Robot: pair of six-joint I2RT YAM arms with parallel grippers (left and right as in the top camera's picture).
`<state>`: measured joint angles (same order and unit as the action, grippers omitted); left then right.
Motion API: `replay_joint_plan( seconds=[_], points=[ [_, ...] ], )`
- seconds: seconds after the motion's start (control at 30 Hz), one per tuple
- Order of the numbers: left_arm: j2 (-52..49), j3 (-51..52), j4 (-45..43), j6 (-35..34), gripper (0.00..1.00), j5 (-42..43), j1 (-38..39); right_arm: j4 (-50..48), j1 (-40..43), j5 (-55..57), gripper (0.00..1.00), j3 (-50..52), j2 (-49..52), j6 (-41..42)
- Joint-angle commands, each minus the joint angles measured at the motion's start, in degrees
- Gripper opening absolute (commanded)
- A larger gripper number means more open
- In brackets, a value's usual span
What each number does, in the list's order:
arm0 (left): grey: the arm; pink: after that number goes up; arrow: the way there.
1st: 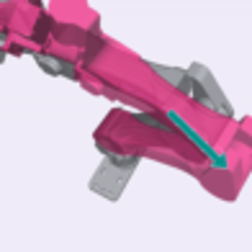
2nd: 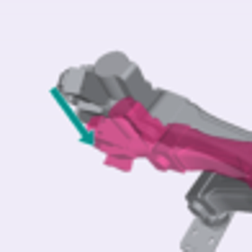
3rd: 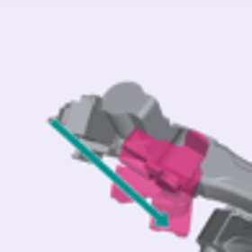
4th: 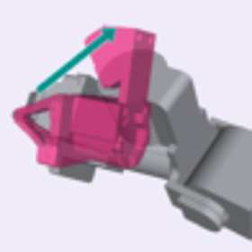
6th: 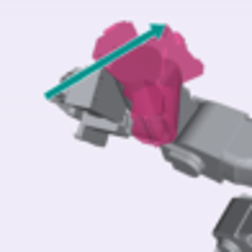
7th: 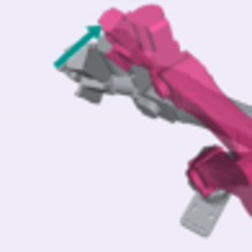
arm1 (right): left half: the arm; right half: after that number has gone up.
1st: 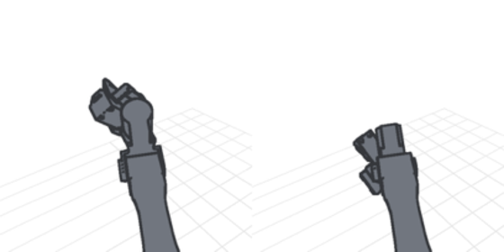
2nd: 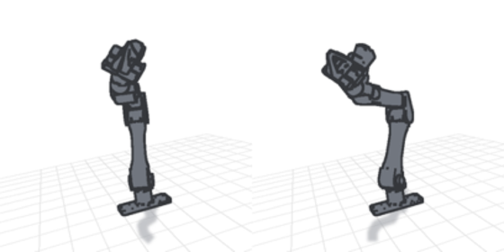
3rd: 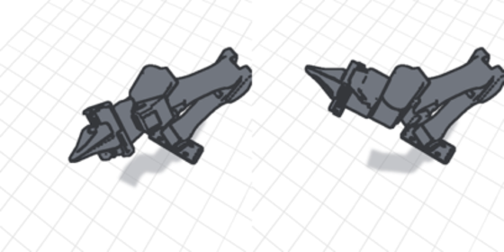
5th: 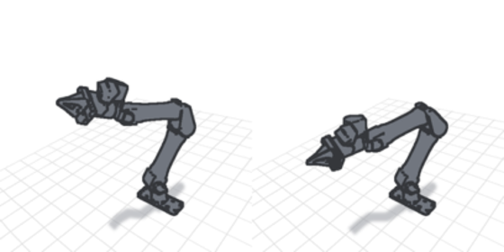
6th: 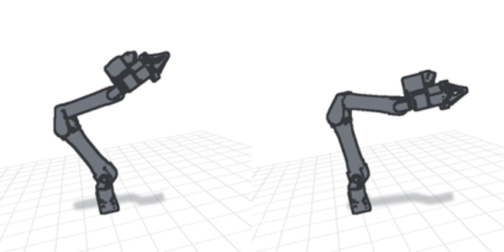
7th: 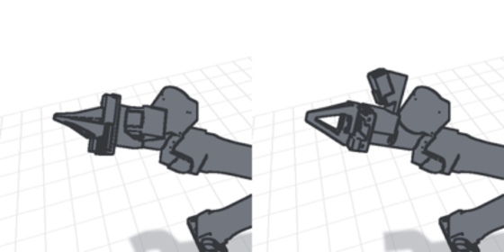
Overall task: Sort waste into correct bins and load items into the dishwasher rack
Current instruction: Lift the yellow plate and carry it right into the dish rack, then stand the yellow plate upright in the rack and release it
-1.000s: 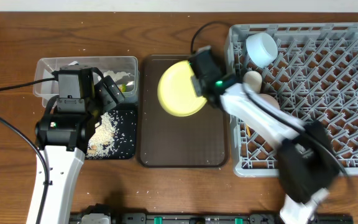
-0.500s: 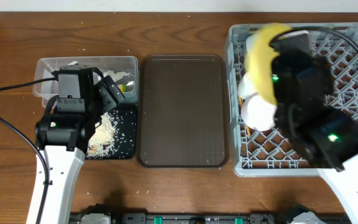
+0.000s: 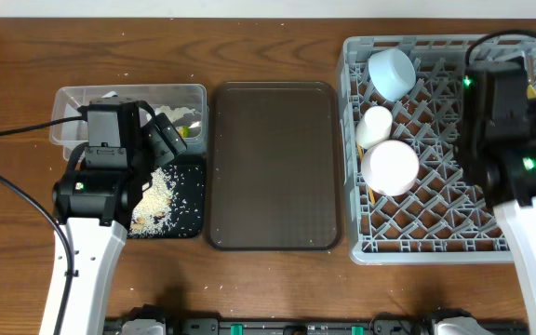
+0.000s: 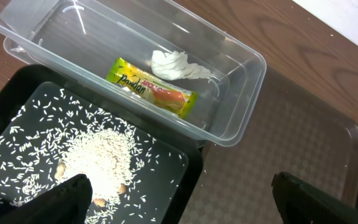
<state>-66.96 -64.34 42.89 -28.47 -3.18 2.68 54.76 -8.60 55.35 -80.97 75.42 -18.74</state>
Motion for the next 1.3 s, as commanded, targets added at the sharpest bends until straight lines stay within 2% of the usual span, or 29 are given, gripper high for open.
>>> replay_joint_plan(
  seconds=[0.0,0.2,0.43,0.77,0.9,1.07,1.13,1.27],
  points=[
    [0.24,-0.72,-0.02,0.35,0.95,-0.28,-0.24,-0.20,0.94,1.16,0.01,0.42,4.09,-0.83],
    [0.24,-0.72,-0.02,0.35,0.95,-0.31,-0.24,-0.55,0.68,0.11,0.01,0.42,12.15,-0.83],
    [0.24,-0.72,-0.02,0.35,0.95,-0.28,-0.24,-2.23,-0.11,-7.82,0.01,0.42,18.86,-0.83],
    [0.24,-0.72,-0.02,0.35,0.95,-0.28,-0.24,-5.99,-0.09,-24.79,0.01,0.42,20.50,-0.81],
    [0.24,-0.72,-0.02,0.35,0.95,-0.31,-0.24,-6.14,-0.09,-26.73,0.03,0.42,20.50,-0.81],
    [0.24,-0.72,-0.02,0.35,0.95,-0.31,-0.24,-6.10,-0.09,-28.00,0.18,0.42,20.50,-0.79],
    [0.24,-0.72,-0.02,0.35,0.95,-0.31,-0.24,-6.10,-0.09,-28.06,0.28,0.42,20.50,-0.55],
    [0.24,-0.72,-0.02,0.35,0.95,-0.31,-0.24,-6.21,-0.11,-28.85,0.57,0.42,20.50,-0.55]
  ],
)
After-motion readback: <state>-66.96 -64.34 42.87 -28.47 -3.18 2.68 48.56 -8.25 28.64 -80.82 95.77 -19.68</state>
